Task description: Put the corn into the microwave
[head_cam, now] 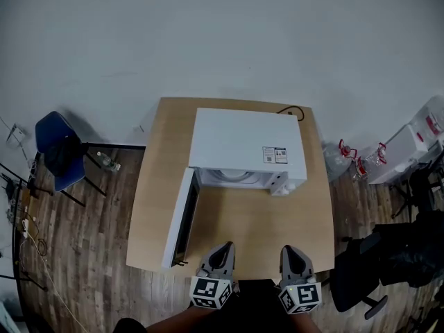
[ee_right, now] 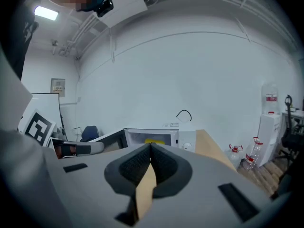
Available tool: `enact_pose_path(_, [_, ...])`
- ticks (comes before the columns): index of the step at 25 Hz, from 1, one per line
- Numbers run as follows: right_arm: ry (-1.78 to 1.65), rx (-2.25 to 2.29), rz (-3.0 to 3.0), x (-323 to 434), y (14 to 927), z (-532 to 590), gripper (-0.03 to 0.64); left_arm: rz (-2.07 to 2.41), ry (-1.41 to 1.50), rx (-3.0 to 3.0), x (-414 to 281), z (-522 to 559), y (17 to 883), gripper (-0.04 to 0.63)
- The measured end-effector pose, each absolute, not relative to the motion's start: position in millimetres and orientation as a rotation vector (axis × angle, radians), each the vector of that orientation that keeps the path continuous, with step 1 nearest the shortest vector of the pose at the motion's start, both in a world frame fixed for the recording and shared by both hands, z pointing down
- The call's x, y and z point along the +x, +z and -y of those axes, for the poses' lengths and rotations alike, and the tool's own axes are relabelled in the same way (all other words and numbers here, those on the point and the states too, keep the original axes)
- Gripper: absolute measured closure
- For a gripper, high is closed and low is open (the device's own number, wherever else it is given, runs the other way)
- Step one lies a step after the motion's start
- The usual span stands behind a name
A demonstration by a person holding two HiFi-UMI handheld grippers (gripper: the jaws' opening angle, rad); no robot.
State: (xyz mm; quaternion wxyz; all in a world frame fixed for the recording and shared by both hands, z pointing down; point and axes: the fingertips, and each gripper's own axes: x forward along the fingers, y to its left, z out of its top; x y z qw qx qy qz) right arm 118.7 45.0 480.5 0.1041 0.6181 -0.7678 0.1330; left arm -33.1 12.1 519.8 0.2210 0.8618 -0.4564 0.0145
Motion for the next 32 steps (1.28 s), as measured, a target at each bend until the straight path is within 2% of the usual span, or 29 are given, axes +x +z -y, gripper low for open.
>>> enact_pose_path(8, [0.28, 1.709, 2.369, 103.0, 459.0, -62.9, 0.557, 1.351, 0.056, 2.514, -27.4, -57.7, 475.4, 0.581])
enact_pose_path(16, [0.232, 1.679, 2.444, 121.0, 432.7, -107.3, 0.557, 1.498, 0.114, 2.629, 4.3, -107.3, 436.4, 0.58])
enact_pose_path(25, [0.207, 1.671, 2.462, 157.4, 436.4, -180.9, 0.557, 1.498, 0.078, 2.544, 47.3, -180.1, 443.4, 0.58])
enact_pose_path(32, [0.175, 1.64, 2.469, 179.0, 440.9, -217.3, 0.557, 1.551, 0.07, 2.518, 54.2, -221.6, 448.6, 0.58])
